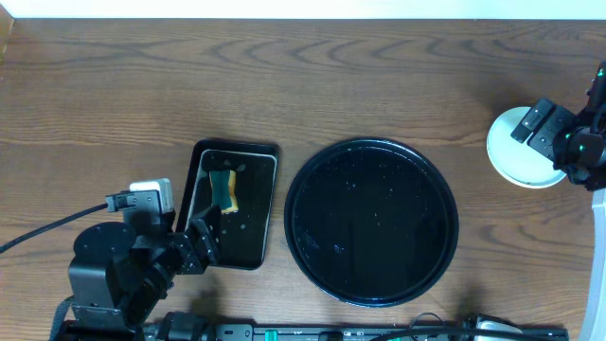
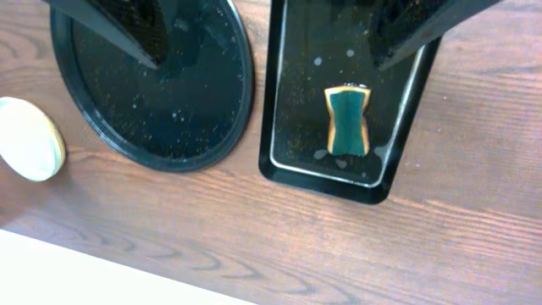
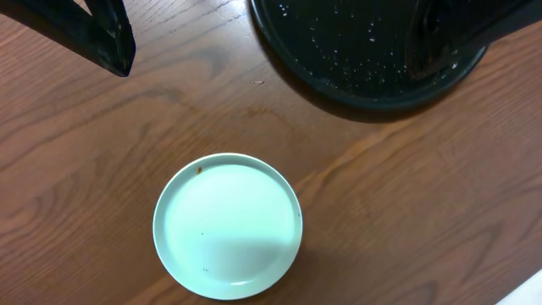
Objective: Clean dirty plates on tray and stack at the side
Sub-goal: 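Release the sponge in the small tray and raise the left gripper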
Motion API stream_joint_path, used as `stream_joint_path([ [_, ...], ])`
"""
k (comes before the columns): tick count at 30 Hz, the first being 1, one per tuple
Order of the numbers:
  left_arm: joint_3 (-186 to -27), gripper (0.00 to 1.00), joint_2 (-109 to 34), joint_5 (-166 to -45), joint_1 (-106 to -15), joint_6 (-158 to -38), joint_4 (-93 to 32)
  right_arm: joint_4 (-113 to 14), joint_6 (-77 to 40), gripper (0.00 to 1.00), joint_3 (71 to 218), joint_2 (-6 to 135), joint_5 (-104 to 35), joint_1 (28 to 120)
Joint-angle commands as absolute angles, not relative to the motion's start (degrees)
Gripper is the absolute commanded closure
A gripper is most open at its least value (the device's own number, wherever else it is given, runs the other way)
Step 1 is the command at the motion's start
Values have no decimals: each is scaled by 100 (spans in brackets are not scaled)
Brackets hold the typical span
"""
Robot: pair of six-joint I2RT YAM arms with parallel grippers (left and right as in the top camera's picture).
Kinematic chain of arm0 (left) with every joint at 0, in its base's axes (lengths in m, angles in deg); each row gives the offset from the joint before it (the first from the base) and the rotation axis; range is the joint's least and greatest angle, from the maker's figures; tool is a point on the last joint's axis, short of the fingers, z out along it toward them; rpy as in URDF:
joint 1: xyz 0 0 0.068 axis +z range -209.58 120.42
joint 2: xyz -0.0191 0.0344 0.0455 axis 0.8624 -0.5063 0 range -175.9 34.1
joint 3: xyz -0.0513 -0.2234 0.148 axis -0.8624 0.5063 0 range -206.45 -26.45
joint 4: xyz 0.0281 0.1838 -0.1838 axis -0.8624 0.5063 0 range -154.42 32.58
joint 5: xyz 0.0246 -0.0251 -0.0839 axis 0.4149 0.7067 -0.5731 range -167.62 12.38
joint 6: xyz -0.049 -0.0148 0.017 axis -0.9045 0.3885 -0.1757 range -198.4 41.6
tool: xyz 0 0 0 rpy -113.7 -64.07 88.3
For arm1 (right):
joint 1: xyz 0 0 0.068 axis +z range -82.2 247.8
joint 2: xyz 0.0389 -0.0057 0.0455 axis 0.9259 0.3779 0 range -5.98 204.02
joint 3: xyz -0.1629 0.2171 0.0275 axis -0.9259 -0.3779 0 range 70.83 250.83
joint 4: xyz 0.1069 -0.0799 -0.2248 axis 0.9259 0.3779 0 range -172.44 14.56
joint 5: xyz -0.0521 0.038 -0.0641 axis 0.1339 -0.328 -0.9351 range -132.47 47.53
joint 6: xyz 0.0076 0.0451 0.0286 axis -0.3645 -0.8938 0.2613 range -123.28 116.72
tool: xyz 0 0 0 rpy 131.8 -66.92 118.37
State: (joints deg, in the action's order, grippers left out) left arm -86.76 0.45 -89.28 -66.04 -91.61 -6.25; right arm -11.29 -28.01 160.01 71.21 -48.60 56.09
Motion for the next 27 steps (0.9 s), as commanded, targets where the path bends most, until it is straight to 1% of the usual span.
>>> stream_joint_path([
  [1,-8641,18,49,-8851,-6620,-9089,-620,-1063,-2718,1,16032,7075,-4956,5675],
  [9,-8641,15,49,-8849,-6620,-9089,-618,-1068,-2722,1,16032,7075,-4950,5675],
  [27,-8641,15,49,-8853,-6620,-9089,-614,-1065,-2722,1,16032,7075,-4950,5675],
])
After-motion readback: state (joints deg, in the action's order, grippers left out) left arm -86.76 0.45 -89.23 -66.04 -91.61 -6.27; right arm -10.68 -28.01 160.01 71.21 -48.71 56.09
